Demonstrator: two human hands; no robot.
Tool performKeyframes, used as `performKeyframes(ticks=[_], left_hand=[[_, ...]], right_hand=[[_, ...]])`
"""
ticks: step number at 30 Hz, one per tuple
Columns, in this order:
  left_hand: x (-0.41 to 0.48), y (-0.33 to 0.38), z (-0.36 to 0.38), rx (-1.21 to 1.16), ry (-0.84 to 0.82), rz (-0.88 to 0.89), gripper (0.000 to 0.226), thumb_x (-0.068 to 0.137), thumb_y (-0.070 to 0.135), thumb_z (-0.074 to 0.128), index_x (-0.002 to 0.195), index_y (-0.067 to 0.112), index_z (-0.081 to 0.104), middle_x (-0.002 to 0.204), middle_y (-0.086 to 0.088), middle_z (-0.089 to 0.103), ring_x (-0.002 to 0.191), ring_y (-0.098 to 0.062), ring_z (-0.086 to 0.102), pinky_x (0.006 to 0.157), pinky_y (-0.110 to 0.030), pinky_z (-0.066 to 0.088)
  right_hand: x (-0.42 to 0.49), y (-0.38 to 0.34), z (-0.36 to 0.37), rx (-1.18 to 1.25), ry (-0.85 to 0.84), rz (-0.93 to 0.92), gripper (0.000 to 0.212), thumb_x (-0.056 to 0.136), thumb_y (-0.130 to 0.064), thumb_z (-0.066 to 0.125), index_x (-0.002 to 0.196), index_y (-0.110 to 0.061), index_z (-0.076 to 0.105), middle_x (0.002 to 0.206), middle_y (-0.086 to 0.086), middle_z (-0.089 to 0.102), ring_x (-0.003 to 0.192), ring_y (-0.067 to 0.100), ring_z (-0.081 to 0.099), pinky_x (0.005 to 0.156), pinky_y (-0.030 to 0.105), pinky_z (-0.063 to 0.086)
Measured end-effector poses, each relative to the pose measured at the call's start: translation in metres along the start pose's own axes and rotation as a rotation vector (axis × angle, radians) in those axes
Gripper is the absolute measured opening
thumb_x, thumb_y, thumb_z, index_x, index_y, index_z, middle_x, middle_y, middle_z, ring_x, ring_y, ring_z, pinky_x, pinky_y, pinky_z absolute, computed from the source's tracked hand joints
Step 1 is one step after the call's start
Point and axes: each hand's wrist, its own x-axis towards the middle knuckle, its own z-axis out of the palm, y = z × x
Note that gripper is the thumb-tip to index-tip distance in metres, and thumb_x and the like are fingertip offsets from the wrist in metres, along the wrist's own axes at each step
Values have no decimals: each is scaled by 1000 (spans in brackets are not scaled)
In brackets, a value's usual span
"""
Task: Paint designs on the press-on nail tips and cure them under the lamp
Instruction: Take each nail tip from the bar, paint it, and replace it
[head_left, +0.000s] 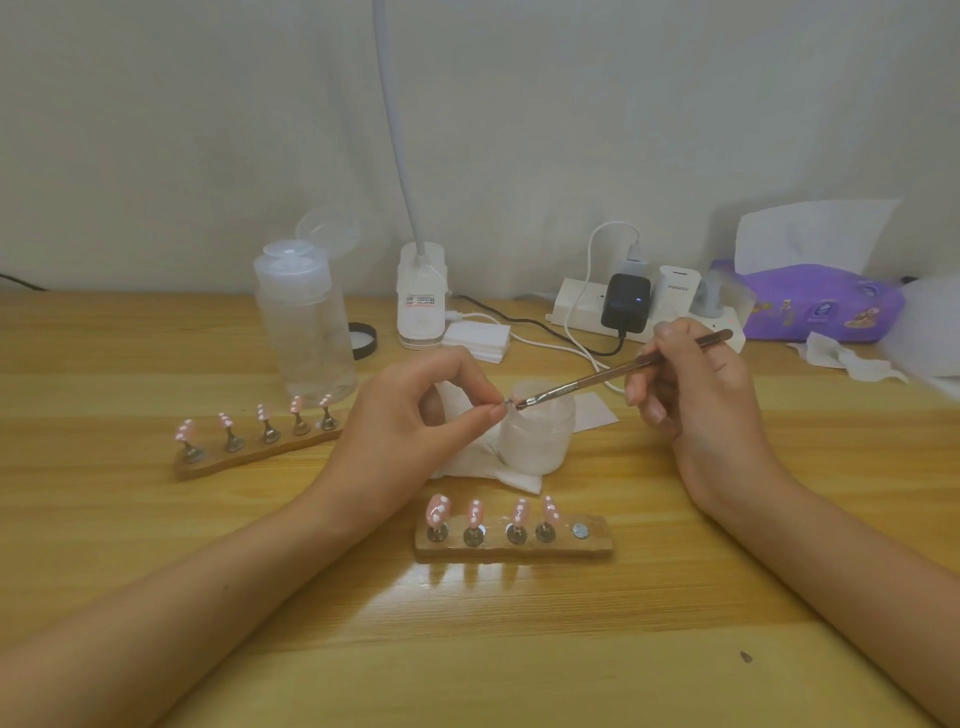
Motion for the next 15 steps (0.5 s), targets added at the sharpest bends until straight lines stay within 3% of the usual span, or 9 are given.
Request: performKeyframes(ticks=[6,11,15], left_hand=[[0,0,0,-4,7,-9,12,85,22,76,78,28,69,57,20,53,51,-5,42,55,-11,38],[0,2,0,10,-2,11,13,86,20,76,79,28,67,61,29,55,52,-4,42,56,-12,41],[0,2,0,9,-5,8,11,85,21,75,80,27,68,60,28,56,52,-5,42,55,-15,41]], right_hand=[[-1,1,2,25,-39,-13,34,103,-22,47,71,-20,54,51,4,60,37,10,39,39,18,30],[1,-1,-1,67,37,18,32,103,-23,48,72,-17,54,50,3,58,36,10,37,38,18,28],[0,1,1,56,-18,20,32,104,-23,46,73,-17,53,52,3,60,37,10,39,39,18,31]])
